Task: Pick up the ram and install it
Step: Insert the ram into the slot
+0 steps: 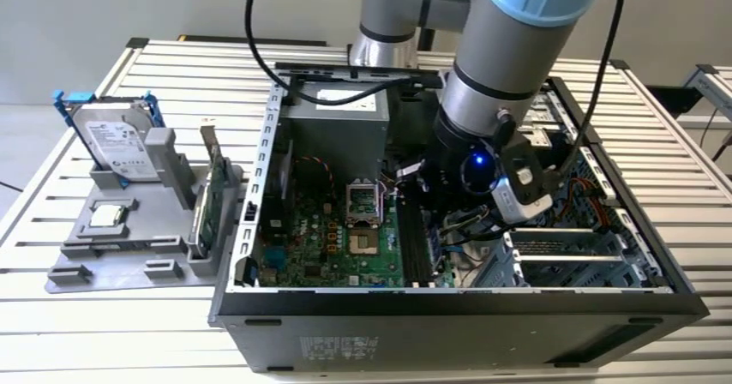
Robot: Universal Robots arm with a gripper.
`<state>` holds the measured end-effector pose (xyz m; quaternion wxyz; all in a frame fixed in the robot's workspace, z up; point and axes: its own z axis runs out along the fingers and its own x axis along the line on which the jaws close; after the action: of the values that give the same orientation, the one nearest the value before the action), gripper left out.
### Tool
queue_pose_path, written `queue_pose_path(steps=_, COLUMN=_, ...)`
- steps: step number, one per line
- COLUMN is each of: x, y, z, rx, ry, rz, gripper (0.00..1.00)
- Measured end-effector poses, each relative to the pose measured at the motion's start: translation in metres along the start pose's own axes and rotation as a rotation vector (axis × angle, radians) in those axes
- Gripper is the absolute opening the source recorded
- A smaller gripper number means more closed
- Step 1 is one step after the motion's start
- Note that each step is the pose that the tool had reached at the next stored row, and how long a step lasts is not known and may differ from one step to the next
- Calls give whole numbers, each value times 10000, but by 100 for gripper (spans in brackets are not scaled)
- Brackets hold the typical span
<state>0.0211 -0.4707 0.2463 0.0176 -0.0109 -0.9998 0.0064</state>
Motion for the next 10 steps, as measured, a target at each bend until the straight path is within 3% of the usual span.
queue_pose_path(steps=10, x=-3, y=27, z=106, rx=0, ry=0, rz=0, gripper=0)
